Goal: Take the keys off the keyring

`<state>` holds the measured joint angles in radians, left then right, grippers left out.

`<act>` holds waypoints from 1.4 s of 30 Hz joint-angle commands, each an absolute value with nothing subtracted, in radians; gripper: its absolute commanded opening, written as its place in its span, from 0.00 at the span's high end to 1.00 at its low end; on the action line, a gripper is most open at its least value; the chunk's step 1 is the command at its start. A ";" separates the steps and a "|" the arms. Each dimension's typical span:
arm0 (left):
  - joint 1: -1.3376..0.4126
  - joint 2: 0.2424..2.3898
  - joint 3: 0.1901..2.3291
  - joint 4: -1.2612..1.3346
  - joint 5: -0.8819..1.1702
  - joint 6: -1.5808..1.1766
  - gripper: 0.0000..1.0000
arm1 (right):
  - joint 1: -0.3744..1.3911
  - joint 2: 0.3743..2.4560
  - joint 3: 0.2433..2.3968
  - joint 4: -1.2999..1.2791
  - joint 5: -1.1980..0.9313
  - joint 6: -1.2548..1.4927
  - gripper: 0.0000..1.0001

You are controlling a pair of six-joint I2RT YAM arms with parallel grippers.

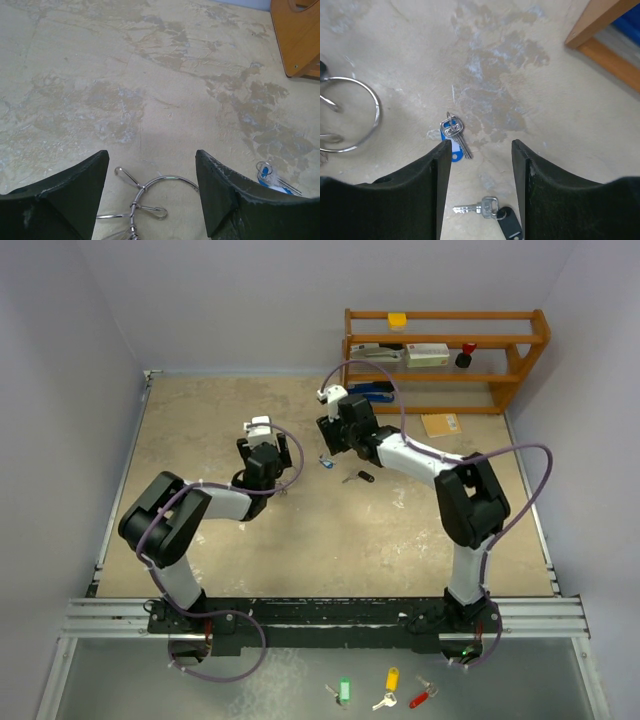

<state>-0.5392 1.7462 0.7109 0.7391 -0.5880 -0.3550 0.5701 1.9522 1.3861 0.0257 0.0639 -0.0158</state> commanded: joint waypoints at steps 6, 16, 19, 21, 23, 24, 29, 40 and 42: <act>-0.540 1.699 0.738 0.805 -0.546 -0.343 0.29 | 0.568 1.715 1.298 0.091 0.152 -0.038 0.46; -0.541 1.500 0.727 0.593 -0.675 -0.286 0.26 | 0.567 1.349 1.045 0.184 0.358 -0.055 0.39; -0.541 1.417 0.706 0.543 -0.748 -0.286 0.25 | 0.567 1.241 0.963 0.219 0.433 -0.053 0.37; -0.542 1.351 0.681 0.525 -0.783 -0.286 0.25 | 0.567 1.162 0.898 0.265 0.478 -0.050 0.35; -0.541 1.286 0.654 0.518 -0.811 -0.277 0.25 | 0.567 1.088 0.821 0.328 0.527 -0.051 0.32; -0.541 1.253 0.642 0.514 -0.825 -0.275 0.25 | 0.567 1.053 0.788 0.358 0.554 -0.055 0.31; -0.541 1.097 0.583 0.480 -0.863 -0.262 0.24 | 0.568 0.943 0.678 0.463 0.709 -0.072 0.28; -0.541 0.893 0.519 0.417 -0.925 -0.238 0.23 | 0.567 0.818 0.518 0.650 0.873 -0.111 0.24; -0.541 0.890 0.513 0.416 -0.937 -0.232 0.22 | 0.567 0.823 0.520 0.646 0.879 -0.117 0.24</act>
